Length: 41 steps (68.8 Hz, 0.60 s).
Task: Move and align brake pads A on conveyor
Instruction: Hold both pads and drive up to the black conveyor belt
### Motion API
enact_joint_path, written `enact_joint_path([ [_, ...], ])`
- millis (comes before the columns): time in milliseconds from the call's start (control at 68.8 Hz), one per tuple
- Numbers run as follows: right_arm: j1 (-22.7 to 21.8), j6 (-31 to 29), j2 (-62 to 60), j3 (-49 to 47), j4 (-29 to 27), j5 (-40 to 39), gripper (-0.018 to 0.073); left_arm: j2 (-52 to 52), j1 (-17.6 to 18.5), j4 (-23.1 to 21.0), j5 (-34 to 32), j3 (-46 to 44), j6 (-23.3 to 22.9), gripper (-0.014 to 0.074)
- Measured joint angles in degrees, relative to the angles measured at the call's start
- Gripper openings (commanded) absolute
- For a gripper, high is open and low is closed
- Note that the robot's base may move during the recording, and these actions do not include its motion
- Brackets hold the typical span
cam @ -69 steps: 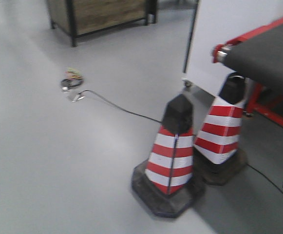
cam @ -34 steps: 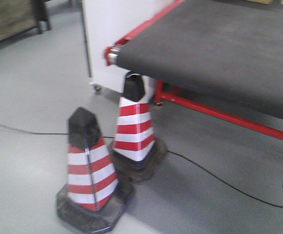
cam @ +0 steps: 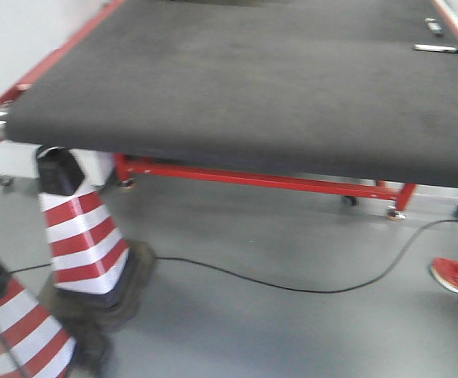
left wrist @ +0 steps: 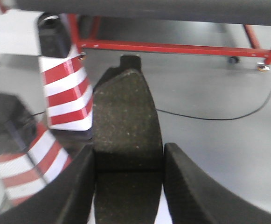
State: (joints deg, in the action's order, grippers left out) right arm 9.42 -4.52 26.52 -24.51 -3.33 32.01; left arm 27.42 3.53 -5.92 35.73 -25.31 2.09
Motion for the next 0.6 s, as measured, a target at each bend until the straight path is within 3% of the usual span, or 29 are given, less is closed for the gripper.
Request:
enact_joint_path([
  [596, 0.00, 0.00, 0.00, 0.00, 0.00, 0.00, -0.0005, 0.00, 0.00, 0.00, 0.00, 0.00, 0.00, -0.0006],
])
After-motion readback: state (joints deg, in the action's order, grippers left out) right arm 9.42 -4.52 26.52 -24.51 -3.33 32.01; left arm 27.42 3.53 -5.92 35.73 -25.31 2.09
